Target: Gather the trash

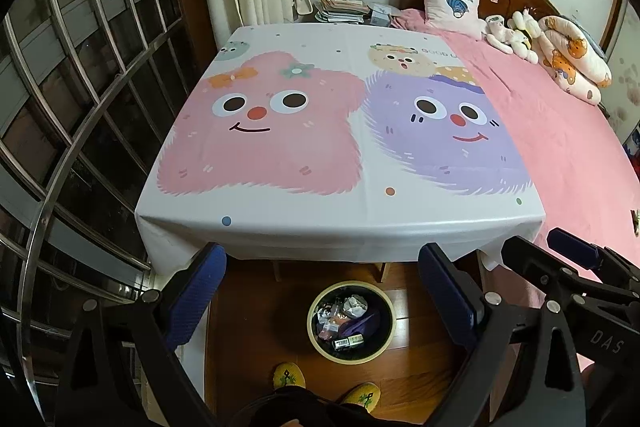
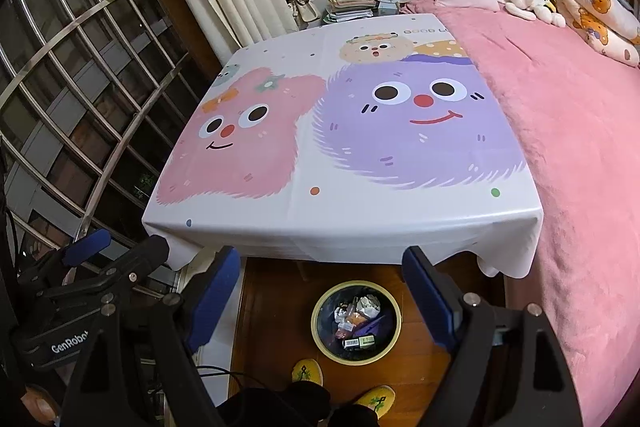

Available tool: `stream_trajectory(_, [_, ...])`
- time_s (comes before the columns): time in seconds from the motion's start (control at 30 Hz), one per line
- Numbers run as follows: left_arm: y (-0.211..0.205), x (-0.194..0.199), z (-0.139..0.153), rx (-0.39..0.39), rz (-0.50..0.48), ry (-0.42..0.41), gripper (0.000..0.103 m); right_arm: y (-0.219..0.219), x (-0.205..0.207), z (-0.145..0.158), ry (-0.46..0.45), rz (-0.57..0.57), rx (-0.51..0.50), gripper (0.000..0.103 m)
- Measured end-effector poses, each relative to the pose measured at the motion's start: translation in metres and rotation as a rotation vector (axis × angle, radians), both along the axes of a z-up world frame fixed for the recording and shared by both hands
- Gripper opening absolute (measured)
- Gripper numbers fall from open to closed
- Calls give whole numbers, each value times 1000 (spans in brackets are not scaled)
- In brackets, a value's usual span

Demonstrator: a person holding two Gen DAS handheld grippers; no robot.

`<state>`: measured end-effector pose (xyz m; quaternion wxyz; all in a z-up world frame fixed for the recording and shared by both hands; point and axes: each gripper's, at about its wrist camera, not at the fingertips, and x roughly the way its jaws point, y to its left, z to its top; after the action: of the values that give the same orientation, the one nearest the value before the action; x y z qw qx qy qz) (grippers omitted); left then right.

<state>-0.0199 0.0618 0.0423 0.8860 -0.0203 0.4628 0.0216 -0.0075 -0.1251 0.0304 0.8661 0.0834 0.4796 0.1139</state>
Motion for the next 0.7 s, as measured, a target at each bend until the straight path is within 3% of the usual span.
stream_trajectory(0.7, [-1,8,-5,8,-9,10,96,1,10,-8,20,-5,-2,84])
